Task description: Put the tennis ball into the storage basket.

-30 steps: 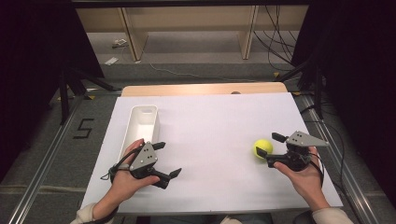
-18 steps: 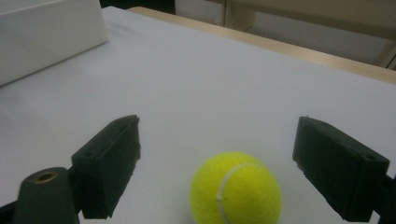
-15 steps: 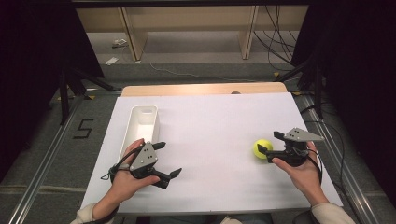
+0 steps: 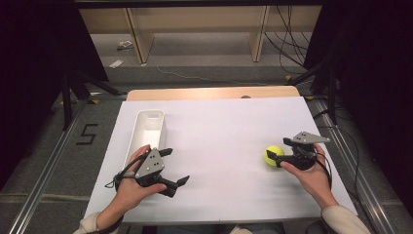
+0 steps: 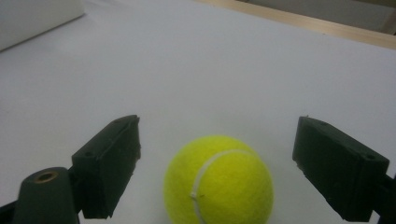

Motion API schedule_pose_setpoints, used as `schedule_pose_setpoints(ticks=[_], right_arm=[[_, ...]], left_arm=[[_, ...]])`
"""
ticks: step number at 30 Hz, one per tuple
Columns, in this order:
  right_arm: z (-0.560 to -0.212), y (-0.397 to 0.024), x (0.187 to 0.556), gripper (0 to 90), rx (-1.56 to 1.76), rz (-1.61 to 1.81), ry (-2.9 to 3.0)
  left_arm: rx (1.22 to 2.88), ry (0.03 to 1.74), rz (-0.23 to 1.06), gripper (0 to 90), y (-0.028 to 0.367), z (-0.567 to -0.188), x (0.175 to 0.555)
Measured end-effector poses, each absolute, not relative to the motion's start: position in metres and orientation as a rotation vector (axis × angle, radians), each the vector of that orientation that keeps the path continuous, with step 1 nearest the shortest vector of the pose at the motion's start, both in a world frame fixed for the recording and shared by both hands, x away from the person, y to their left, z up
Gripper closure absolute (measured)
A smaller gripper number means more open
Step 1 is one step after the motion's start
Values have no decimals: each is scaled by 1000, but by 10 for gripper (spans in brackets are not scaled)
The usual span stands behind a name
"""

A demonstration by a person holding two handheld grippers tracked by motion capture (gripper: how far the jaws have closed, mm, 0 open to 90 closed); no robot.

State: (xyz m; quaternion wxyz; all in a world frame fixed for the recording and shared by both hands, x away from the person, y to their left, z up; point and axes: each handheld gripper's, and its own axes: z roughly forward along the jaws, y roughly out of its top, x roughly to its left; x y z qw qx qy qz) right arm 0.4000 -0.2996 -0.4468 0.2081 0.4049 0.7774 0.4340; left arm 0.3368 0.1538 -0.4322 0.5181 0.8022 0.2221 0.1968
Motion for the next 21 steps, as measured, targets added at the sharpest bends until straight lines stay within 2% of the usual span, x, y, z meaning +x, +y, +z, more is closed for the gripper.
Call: schedule_pose_setpoints(ticks=[21], right_arm=[[-467, -298, 415, 157, 1222, 1167, 2240]], left_arm=[[1925, 531, 473, 0, 154, -432, 336]])
